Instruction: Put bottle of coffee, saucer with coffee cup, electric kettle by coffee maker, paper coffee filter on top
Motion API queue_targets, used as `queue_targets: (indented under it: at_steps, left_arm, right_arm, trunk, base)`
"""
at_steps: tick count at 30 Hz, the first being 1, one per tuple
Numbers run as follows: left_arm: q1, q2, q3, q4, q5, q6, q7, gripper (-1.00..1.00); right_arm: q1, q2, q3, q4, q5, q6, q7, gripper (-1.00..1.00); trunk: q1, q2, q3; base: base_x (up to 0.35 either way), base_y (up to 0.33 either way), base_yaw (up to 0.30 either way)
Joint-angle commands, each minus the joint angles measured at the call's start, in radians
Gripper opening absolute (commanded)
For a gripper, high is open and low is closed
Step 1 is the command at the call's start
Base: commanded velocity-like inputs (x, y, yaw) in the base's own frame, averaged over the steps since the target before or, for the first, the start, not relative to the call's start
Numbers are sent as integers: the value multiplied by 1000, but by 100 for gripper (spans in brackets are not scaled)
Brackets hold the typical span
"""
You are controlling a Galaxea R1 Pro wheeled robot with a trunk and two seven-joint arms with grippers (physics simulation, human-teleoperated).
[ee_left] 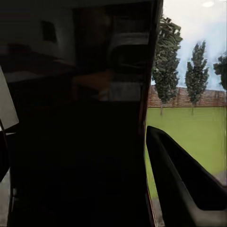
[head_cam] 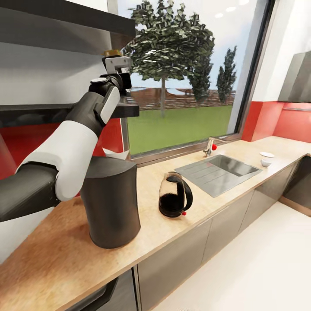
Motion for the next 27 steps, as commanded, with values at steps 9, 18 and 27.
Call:
queue_targets:
  at_steps: [9, 18, 27]
  left_arm:
    - [1, 0, -8, -2, 9, 5, 7, -100]
    - [1, -2, -8, -2, 9, 1, 6, -100]
    - [38, -2, -20, -6, 9, -8, -103, -100]
  right_arm:
    - [-1, 0, -4, 1, 3, -4, -2, 100]
    - [-1, 0, -4, 1, 3, -4, -2, 100]
    - [-1, 0, -4, 1, 3, -4, -2, 100]
  trunk:
    - [1, -2, -2]
    - [1, -2, -2]
    - [1, -2, -2]
  base:
    - [0, 0, -246]
    - [0, 0, -246]
    - [0, 0, -246]
